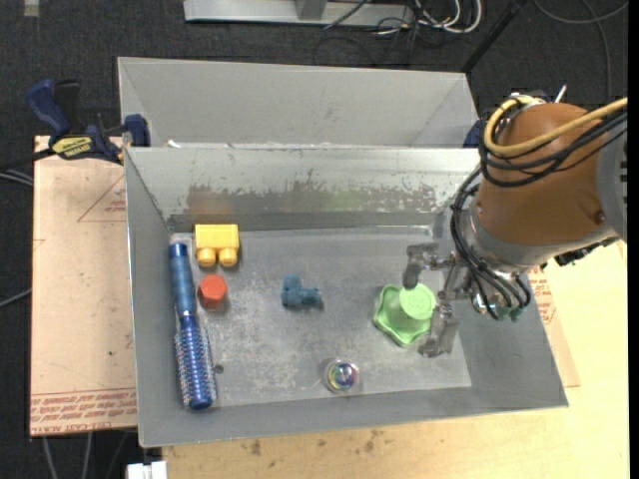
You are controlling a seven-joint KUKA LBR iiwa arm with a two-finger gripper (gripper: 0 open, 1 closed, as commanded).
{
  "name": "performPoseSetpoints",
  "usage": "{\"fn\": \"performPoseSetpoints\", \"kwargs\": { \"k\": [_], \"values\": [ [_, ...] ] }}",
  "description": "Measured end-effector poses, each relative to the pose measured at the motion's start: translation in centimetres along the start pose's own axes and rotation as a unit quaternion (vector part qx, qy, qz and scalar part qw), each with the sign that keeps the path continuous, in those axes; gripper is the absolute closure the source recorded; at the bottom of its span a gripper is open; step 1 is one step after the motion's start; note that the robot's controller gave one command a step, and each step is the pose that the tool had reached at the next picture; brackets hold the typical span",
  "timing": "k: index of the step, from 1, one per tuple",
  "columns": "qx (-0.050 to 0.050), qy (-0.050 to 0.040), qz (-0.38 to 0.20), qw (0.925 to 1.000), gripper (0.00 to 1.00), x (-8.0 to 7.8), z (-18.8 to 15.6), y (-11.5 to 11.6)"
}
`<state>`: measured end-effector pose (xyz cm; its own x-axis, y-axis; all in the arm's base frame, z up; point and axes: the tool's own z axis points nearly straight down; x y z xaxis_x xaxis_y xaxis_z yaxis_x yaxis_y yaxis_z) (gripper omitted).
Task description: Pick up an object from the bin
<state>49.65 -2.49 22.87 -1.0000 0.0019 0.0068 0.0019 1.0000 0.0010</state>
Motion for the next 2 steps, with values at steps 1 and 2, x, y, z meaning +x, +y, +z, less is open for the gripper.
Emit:
{"fn": "performPoseSetpoints", "kwargs": {
  "k": [1, 2],
  "values": [
    [0.000, -0.0009, 0.032, 0.9995, 0.00, -3.6, 9.5, -0.9],
    [0.000, -0.0030, 0.082, 0.9966, 0.00, -5.3, 16.1, -3.5]
  ]
}}
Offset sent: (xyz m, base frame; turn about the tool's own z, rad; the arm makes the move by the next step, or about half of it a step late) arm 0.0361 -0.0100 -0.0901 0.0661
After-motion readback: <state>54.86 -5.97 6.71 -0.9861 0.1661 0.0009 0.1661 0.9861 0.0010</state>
